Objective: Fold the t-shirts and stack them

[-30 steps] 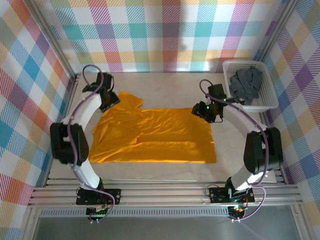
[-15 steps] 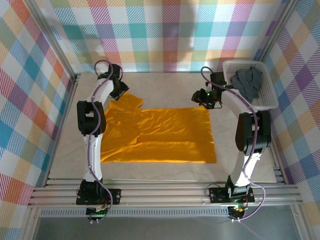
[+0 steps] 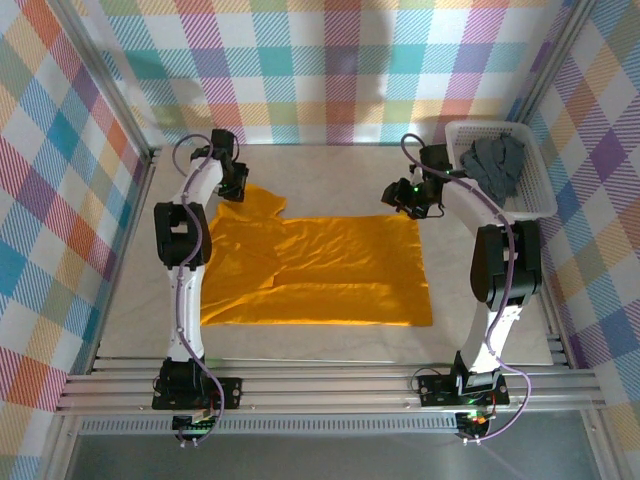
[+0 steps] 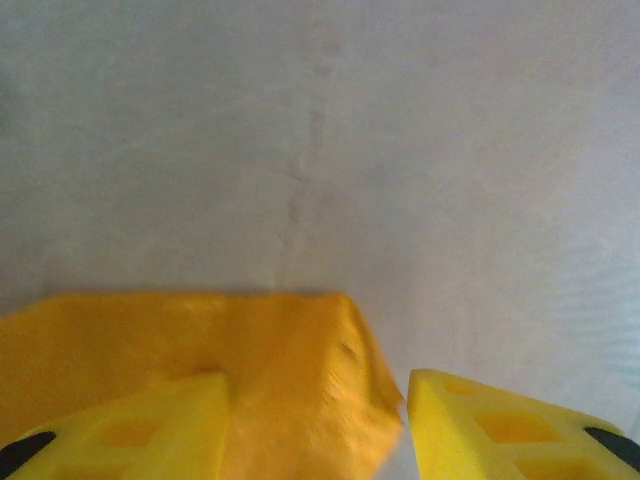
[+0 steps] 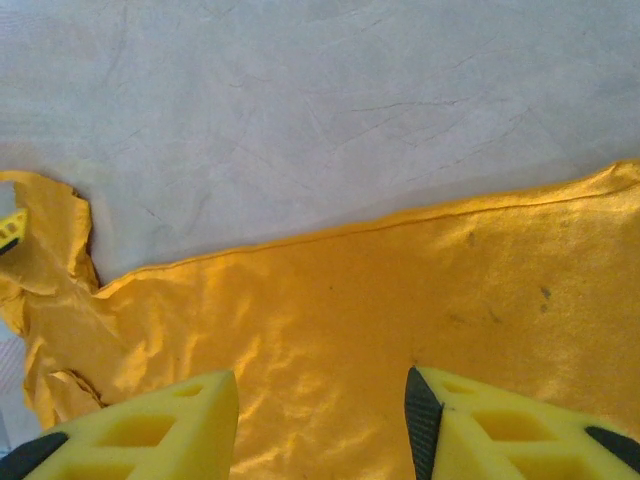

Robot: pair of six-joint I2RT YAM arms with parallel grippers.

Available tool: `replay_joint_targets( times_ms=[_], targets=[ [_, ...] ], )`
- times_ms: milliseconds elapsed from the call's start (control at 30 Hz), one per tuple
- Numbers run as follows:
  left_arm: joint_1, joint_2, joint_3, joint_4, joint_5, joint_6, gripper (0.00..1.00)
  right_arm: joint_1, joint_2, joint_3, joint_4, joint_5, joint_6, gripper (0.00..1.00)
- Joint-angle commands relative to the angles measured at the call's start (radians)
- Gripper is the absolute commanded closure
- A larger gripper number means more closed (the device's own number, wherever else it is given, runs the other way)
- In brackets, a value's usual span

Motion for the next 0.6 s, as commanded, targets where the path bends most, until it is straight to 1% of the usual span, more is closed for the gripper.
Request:
replay_joint_targets(
  times_ms=[0,67,133,233,400,500,567],
  targets=[
    [0.012,0.056,0.025,0.021,0.046,-0.097,0.50,0.001,-0.058,-0.020,-0.005,-0.028,-0.006,0.52],
    [0.013,0.081,0.038,0.040,0.057,-0.107,0.51,0.001,-0.064,-0.029,-0.001,-0.025,-0.007,0.52],
    [0.017,0.095,0.044,0.064,0.076,-0.106,0.55,0.001,-0.071,-0.043,0.009,-0.021,-0.006,0.52],
    [0.020,0.094,0.044,0.106,0.101,-0.081,0.68,-0.003,-0.069,-0.049,0.018,-0.014,-0.006,0.52],
    [0.021,0.078,0.045,0.122,0.143,-0.052,0.86,-0.017,-0.037,-0.019,0.013,-0.004,-0.004,0.52],
    [0.024,0.051,0.030,0.104,0.154,-0.017,0.99,-0.030,-0.006,0.020,-0.018,0.049,-0.003,0.52],
    [0.026,0.017,-0.010,0.107,0.155,-0.004,1.00,-0.050,0.023,0.045,-0.041,0.094,0.020,0.52]
  ],
)
